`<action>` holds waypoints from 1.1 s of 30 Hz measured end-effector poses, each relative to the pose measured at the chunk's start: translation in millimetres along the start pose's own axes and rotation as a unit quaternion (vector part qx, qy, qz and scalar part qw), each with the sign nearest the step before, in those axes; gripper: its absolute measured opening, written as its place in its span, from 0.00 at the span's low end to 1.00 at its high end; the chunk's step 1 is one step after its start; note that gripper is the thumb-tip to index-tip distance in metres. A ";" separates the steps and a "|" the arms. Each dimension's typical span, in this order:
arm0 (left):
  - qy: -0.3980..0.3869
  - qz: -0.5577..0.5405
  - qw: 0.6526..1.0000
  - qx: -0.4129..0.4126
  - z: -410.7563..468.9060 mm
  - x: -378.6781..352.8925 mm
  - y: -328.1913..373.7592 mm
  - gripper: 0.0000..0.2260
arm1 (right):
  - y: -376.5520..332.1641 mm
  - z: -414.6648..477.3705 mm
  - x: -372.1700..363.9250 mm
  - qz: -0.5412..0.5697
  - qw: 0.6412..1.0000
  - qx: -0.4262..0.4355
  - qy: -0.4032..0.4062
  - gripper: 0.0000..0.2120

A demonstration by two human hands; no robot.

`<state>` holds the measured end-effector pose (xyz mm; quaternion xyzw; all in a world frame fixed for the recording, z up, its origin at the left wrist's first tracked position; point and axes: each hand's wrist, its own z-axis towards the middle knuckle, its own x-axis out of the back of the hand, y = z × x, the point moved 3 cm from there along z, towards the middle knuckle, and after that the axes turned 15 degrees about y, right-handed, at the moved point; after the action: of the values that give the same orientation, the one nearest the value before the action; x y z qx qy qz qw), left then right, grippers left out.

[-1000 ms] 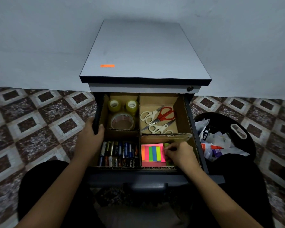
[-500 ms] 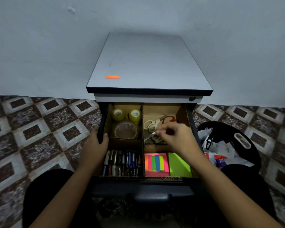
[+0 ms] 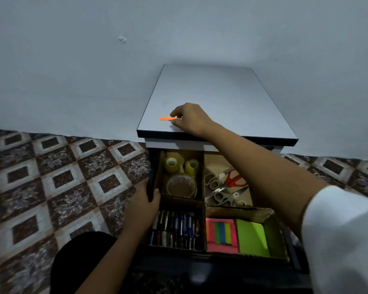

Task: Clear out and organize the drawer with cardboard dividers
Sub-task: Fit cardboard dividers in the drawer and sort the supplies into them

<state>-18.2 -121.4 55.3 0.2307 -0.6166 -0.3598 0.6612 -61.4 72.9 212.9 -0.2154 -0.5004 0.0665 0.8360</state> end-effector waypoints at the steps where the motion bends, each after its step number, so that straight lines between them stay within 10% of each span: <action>1: 0.000 -0.003 1.000 -0.001 0.2 0.0 -1.0 0.22 | 0.3 7.3 -6.7 -0.021 1.000 0.006 -0.013 0.15; 26: 0.009 -0.021 1.000 -0.011 0.8 -1.4 -2.5 0.20 | 4.1 36.9 -31.8 -0.092 0.994 -0.014 -0.060 0.13; 33: 0.000 -0.029 0.999 -0.014 0.5 -0.9 -1.2 0.20 | 9.7 3.0 -5.4 0.085 0.985 -0.146 -0.015 0.09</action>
<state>-18.9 -121.5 53.9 0.2386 -0.6046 -0.3874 0.6538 -65.7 80.7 205.5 -0.3763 -0.4965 0.0670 0.7794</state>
